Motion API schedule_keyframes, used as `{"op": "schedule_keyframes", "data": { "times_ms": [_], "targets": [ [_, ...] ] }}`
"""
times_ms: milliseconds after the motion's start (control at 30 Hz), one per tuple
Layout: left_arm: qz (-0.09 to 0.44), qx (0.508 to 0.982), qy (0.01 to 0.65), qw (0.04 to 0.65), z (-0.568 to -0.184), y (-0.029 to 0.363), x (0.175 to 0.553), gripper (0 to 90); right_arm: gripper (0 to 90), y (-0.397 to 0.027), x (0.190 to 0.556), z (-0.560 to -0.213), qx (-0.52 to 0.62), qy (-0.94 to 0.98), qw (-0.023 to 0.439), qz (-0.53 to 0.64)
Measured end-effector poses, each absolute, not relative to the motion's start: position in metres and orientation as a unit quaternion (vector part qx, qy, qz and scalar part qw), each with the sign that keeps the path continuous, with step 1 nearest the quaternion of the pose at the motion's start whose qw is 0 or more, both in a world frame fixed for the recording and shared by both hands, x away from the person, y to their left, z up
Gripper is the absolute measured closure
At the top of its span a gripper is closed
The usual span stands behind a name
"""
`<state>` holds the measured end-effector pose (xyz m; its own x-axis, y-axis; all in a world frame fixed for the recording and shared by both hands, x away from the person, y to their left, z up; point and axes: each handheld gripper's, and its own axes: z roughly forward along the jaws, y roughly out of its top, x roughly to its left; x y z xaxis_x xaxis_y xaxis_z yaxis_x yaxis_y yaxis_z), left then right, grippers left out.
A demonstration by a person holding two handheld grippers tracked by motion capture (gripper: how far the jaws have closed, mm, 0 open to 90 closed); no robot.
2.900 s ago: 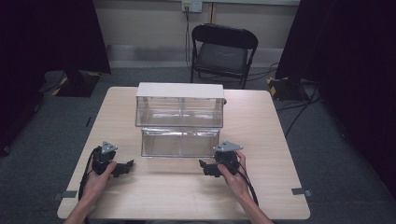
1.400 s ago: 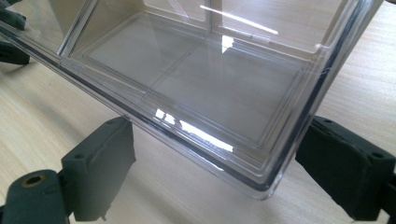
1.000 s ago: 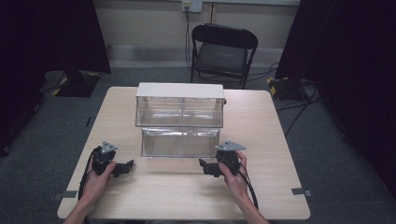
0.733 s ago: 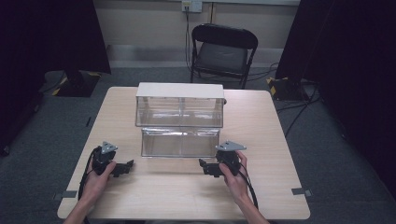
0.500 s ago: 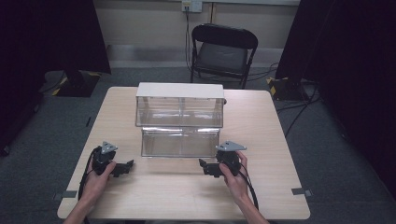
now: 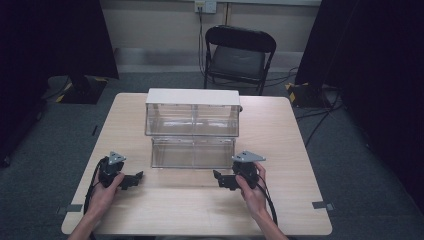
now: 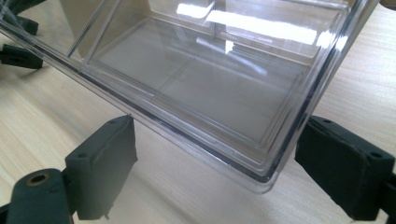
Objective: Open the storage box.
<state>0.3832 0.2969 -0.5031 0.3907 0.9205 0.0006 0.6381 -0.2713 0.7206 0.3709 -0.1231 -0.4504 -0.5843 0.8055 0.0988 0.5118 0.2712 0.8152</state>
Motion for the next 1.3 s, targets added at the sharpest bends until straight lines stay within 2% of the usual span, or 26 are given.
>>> {"op": "schedule_keyframes", "data": {
  "times_ms": [1300],
  "targets": [
    [0.216,0.767,0.508,0.326,-0.503,0.297,0.383,2.4,11.0,-0.122,0.366,-0.44,0.415,0.773,0.19,0.441]
  ]
}}
